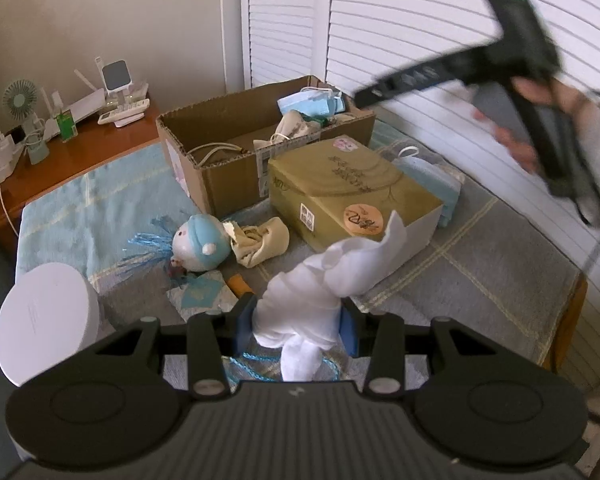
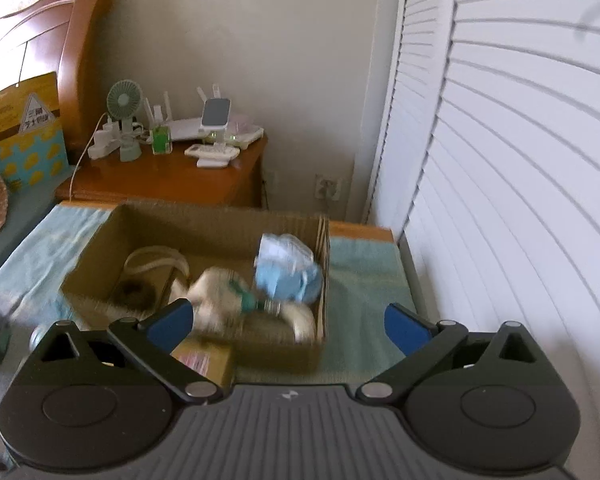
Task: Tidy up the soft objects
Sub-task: 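Carry the white cloth with the left tool and release it into the box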
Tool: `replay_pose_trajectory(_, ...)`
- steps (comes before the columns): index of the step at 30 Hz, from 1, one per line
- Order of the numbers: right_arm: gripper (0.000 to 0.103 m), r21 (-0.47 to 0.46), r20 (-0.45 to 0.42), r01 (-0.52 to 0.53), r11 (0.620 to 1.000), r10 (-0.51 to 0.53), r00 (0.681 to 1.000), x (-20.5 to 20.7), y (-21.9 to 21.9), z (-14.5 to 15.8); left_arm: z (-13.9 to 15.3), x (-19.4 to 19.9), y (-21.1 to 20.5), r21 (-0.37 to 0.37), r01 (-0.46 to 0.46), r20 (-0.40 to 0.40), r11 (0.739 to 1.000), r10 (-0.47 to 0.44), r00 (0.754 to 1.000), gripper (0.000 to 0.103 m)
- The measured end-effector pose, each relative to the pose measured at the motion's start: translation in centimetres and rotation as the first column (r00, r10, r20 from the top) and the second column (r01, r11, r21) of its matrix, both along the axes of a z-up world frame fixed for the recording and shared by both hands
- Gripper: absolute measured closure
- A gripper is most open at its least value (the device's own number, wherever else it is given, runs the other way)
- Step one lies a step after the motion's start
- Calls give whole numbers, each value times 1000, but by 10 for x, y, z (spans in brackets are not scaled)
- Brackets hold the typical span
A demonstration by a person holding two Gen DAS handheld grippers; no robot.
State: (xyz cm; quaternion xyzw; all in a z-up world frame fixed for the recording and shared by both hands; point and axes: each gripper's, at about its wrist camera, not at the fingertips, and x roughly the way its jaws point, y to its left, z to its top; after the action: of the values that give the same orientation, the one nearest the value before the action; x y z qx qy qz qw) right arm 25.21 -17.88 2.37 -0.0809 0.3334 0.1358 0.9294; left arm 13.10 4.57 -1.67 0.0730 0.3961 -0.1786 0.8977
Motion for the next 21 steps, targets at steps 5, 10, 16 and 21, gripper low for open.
replay_pose_trajectory(5, 0, 22, -18, -15, 1000, 15, 1000, -47, -5, -3, 9, 7, -5, 32, -1, 5, 999, 1, 1000, 61)
replay_pose_trajectory(10, 0, 34, -43, -26, 999, 27, 999, -84, -9, -9, 21, 22, -12, 57, -2, 23, 998, 0, 1000, 61)
replay_pose_trajectory(16, 0, 17, -36, -26, 1000, 27, 999, -114, -14, -14, 39, 61, -17, 73, -34, 50, 997, 30, 998, 61)
replay_pose_trajectory(21, 0, 38, -27, -30, 999, 31, 999, -125, -24, -11, 49, 108, -17, 68, -80, 61, 994, 76, 995, 61)
